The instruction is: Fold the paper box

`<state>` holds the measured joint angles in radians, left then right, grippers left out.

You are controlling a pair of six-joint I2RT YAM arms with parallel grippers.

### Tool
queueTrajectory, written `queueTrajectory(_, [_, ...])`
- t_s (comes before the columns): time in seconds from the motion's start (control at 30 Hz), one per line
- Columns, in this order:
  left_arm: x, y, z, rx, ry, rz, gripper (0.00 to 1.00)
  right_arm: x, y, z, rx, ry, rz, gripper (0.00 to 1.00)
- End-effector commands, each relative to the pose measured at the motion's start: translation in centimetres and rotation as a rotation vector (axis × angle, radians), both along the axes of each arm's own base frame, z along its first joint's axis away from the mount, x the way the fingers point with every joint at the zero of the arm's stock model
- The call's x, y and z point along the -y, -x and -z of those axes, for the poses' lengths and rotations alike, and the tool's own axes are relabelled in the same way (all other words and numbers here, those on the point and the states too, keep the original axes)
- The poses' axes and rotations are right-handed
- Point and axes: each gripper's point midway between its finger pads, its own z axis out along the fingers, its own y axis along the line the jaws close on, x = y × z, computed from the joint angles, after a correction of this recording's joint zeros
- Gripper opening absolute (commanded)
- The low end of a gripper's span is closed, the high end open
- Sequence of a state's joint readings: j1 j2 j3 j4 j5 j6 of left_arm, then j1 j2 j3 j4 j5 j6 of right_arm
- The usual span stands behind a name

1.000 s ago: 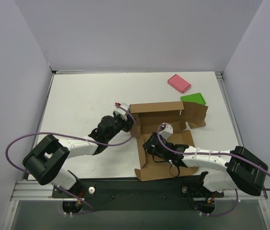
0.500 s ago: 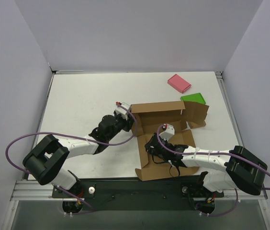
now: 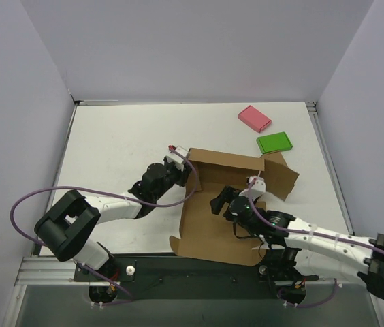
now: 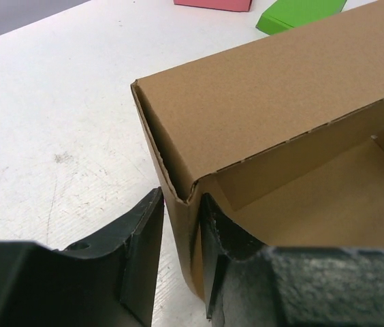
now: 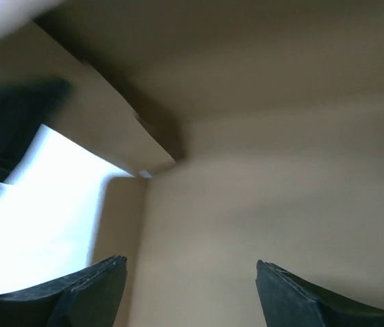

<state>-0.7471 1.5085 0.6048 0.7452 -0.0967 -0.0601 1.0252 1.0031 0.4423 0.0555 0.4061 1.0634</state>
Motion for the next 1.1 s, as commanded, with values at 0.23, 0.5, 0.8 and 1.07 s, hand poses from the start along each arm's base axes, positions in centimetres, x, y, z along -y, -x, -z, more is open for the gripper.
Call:
queueTrajectory(0.23, [0.4,0.1,-1.5,0.112,-0.036,0.033,0.19,2.1,-3.6,-8.1,0.109,-0.312,0.153,0.87])
queueTrajectory(0.5, [0.1,0.5,-1.2,0.12,-0.059,0.014,0.19,0.9,-5.1,-11.2,0.215,-0.499,0.182,0.85])
queueTrajectory(0.8, [0.1,1.3,-1.4,0.142,-0.043,0.021,0.19,3.2,-6.5,-10.9,0.266,-0.527,0.335,0.82])
queueTrajectory(1.07, [0.9,2.6,-1.5,0.172,-0.036,0.064,0.2,4.3,-8.1,-11.6,0.334,-0.592,0.435,0.74])
